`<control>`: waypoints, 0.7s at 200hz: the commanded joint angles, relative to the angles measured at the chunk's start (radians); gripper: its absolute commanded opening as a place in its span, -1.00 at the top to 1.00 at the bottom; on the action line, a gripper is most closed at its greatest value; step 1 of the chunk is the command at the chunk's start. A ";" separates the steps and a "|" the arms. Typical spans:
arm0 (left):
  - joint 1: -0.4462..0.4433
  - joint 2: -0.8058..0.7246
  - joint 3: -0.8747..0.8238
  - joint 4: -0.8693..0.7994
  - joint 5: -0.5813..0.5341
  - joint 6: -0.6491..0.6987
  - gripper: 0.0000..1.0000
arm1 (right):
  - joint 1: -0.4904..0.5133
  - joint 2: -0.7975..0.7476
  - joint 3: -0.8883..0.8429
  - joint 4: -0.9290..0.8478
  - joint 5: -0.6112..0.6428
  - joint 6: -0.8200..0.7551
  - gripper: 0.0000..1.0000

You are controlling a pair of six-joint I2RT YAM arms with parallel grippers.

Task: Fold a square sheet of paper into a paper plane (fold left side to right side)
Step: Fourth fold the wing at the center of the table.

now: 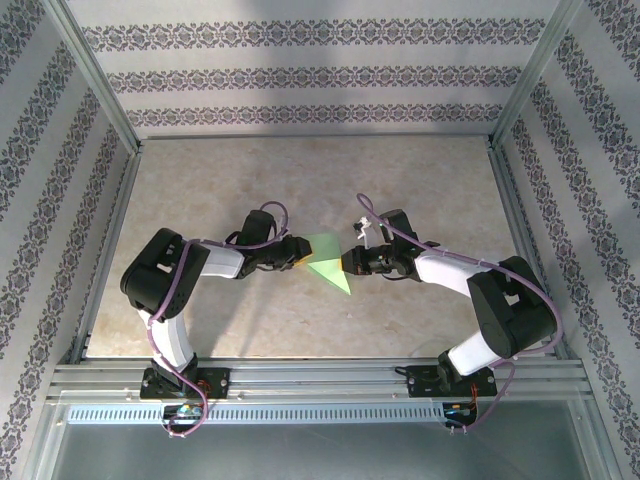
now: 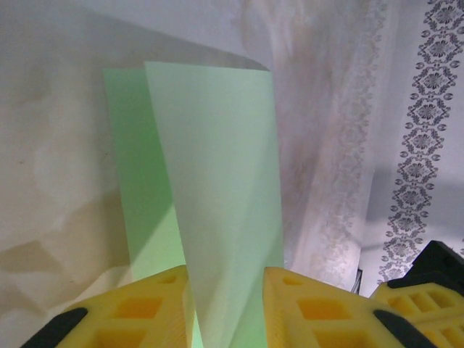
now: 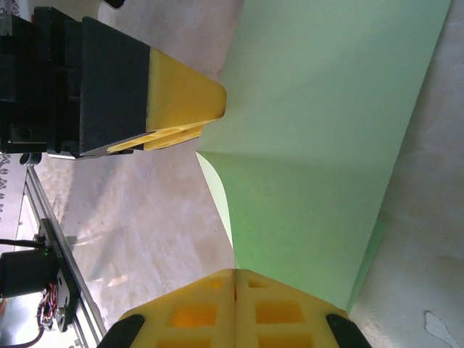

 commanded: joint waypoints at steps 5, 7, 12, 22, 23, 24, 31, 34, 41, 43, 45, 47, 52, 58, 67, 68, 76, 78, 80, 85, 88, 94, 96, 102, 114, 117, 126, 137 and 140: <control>-0.011 0.005 0.026 0.033 0.006 0.006 0.61 | -0.014 -0.025 -0.020 0.014 -0.006 0.000 1.00; -0.011 0.004 0.026 0.032 0.005 0.006 0.62 | -0.015 -0.026 -0.021 0.012 -0.004 0.000 0.97; -0.011 0.001 0.028 0.029 0.003 0.008 0.66 | -0.015 -0.029 -0.021 0.005 0.005 -0.002 0.90; -0.013 -0.005 0.027 0.023 -0.002 0.013 0.77 | -0.017 -0.038 -0.021 -0.017 0.030 -0.008 0.81; -0.013 -0.005 0.027 0.022 -0.002 0.014 0.78 | -0.017 -0.040 -0.021 -0.019 0.032 -0.008 0.79; -0.013 -0.005 0.027 0.021 -0.003 0.014 0.79 | -0.017 -0.041 -0.021 -0.022 0.035 -0.010 0.78; -0.014 -0.010 0.029 0.014 -0.006 0.017 0.86 | -0.017 -0.051 -0.019 -0.047 0.063 -0.015 0.69; -0.014 -0.012 0.029 0.011 -0.007 0.019 0.88 | -0.017 -0.055 -0.017 -0.058 0.074 -0.017 0.66; -0.016 -0.016 0.029 0.007 -0.010 0.022 0.92 | -0.017 -0.067 -0.014 -0.084 0.104 -0.026 0.57; -0.017 -0.017 0.029 0.006 -0.010 0.023 0.92 | -0.017 -0.071 -0.014 -0.092 0.109 -0.029 0.54; -0.018 -0.018 0.029 0.004 -0.011 0.024 0.93 | -0.017 -0.074 -0.013 -0.100 0.118 -0.030 0.51; -0.018 -0.019 0.028 0.004 -0.011 0.024 0.93 | -0.017 -0.078 -0.012 -0.109 0.127 -0.033 0.49; -0.021 -0.021 0.029 0.002 -0.012 0.024 0.94 | -0.015 -0.090 -0.009 -0.133 0.152 -0.038 0.43; -0.023 -0.024 0.029 0.001 -0.012 0.022 0.94 | -0.014 -0.106 -0.004 -0.160 0.191 -0.047 0.39; -0.026 -0.026 0.030 -0.001 -0.015 0.021 0.95 | -0.008 -0.128 0.005 -0.212 0.244 -0.067 0.33; -0.027 -0.026 0.029 -0.001 -0.015 0.021 0.95 | -0.007 -0.132 0.007 -0.218 0.250 -0.069 0.32; -0.030 -0.028 0.032 -0.004 -0.018 0.019 0.95 | 0.002 -0.153 0.018 -0.272 0.303 -0.086 0.27; -0.031 -0.028 0.031 -0.003 -0.019 0.018 0.95 | 0.005 -0.158 0.021 -0.285 0.317 -0.091 0.27; -0.032 -0.029 0.032 -0.003 -0.019 0.018 0.95 | 0.006 -0.161 0.023 -0.291 0.323 -0.092 0.26; -0.035 -0.029 0.033 -0.003 -0.023 0.017 0.95 | 0.015 -0.175 0.030 -0.324 0.357 -0.105 0.25; -0.034 -0.031 0.032 -0.003 -0.023 0.015 0.95 | 0.020 -0.182 0.033 -0.336 0.372 -0.110 0.25; -0.036 -0.032 0.032 -0.004 -0.027 0.014 0.95 | 0.028 -0.195 0.037 -0.361 0.400 -0.113 0.22; -0.037 -0.032 0.033 -0.003 -0.028 0.014 0.95 | 0.031 -0.199 0.037 -0.367 0.407 -0.113 0.22; -0.038 -0.035 0.035 -0.006 -0.034 0.013 0.95 | 0.038 -0.212 0.037 -0.382 0.425 -0.113 0.22; -0.040 -0.042 0.033 -0.012 -0.052 0.012 0.95 | 0.062 -0.237 0.037 -0.406 0.472 -0.109 0.21; -0.041 -0.045 0.033 -0.014 -0.057 0.011 0.95 | 0.068 -0.240 0.037 -0.410 0.483 -0.108 0.20; -0.044 -0.053 0.032 -0.016 -0.073 0.006 0.95 | 0.098 -0.255 0.039 -0.429 0.524 -0.106 0.19; -0.050 -0.059 0.031 -0.017 -0.094 -0.003 0.95 | 0.141 -0.268 0.044 -0.453 0.586 -0.096 0.16; -0.052 -0.060 0.032 -0.018 -0.100 -0.006 0.95 | 0.153 -0.270 0.047 -0.457 0.601 -0.093 0.15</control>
